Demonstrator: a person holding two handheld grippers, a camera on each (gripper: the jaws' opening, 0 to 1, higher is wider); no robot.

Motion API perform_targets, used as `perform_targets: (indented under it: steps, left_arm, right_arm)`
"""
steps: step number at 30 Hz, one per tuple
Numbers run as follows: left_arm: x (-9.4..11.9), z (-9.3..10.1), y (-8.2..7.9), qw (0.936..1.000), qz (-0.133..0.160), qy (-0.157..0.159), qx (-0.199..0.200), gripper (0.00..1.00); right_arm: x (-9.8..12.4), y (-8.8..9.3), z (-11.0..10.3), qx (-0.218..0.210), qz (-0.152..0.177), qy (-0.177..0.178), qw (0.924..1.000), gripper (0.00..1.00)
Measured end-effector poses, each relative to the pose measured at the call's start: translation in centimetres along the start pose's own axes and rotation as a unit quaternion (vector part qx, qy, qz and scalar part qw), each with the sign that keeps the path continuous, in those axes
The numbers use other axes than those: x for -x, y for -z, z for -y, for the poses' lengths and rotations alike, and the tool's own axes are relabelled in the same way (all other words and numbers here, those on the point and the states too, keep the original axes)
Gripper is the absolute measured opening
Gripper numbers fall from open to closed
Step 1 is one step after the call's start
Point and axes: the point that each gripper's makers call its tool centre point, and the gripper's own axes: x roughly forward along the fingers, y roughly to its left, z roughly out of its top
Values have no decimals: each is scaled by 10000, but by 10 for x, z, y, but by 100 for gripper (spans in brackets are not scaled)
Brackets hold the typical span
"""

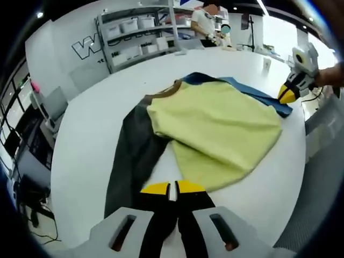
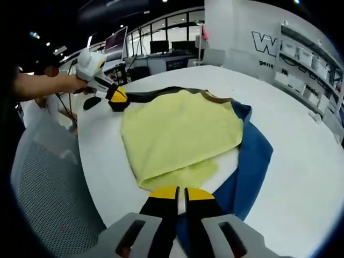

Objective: Fold the garment on the visible template until the final outline fits inside the template.

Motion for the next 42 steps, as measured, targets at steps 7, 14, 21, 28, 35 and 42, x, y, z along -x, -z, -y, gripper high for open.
perform_targets:
  steps: [7, 14, 21, 28, 35, 42]
  left_arm:
    - [-4, 4, 6, 9997, -148, 100, -165, 5]
    - [-8, 10, 11, 9993, -211, 220, -208, 6]
    - [-8, 15, 13, 9993, -185, 321, -77, 8]
    - [-9, 21, 17, 9985, -201, 509, 37, 11]
    - [-14, 28, 20, 9976, -294, 622, -15, 9]
    - [-16, 30, 21, 9975, -303, 636, -8, 7]
  right_arm:
    - [-5, 1, 9, 326, -66, -31, 9994, 8]
    - [-13, 5, 16, 664, -180, -34, 9976, 14]
    - [-20, 11, 19, 654, -302, -135, 9973, 17]
    - [-21, 11, 3, 942, -227, -562, 9937, 31]
    - [-28, 14, -12, 1362, -313, -763, 9872, 34]
    - [-35, 16, -14, 1417, -431, -828, 9855, 26]
